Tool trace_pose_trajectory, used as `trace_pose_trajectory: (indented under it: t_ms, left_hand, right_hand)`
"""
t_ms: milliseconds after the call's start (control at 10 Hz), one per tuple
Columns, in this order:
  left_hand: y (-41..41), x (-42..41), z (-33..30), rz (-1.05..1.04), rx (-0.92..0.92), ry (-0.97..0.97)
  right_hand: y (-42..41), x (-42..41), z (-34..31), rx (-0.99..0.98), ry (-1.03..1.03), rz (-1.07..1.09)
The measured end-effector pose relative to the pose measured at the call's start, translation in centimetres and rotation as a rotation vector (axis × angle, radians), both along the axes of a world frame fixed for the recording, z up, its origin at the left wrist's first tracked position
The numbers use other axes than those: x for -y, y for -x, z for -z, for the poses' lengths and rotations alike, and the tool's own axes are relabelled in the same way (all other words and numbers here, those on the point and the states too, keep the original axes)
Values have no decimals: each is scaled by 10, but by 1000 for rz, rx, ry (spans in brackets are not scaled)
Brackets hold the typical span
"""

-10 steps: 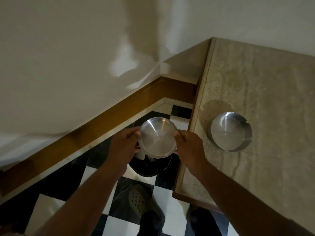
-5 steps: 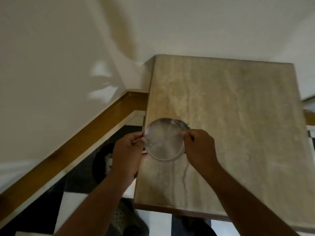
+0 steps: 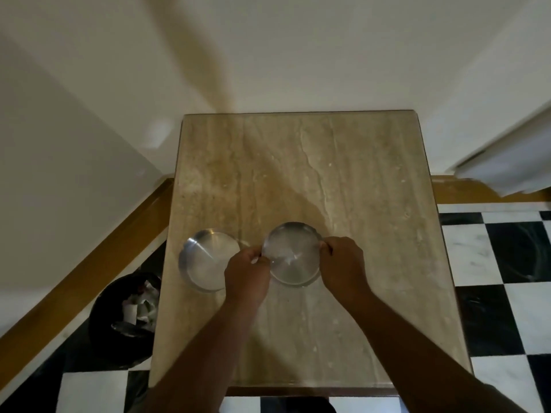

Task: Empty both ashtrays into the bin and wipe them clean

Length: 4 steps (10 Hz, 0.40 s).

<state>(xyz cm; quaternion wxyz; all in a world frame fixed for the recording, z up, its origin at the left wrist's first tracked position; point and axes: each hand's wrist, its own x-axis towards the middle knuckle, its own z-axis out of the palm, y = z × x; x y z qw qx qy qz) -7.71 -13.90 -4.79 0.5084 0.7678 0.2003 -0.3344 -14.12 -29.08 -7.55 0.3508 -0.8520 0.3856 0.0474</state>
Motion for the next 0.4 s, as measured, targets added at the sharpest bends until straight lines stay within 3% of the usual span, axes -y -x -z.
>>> trace_pose_trajectory:
  t_ms: [400]
  left_hand:
    - [11, 0, -14, 118, 56, -88]
  right_hand:
    - [9, -8, 12, -58, -46, 22]
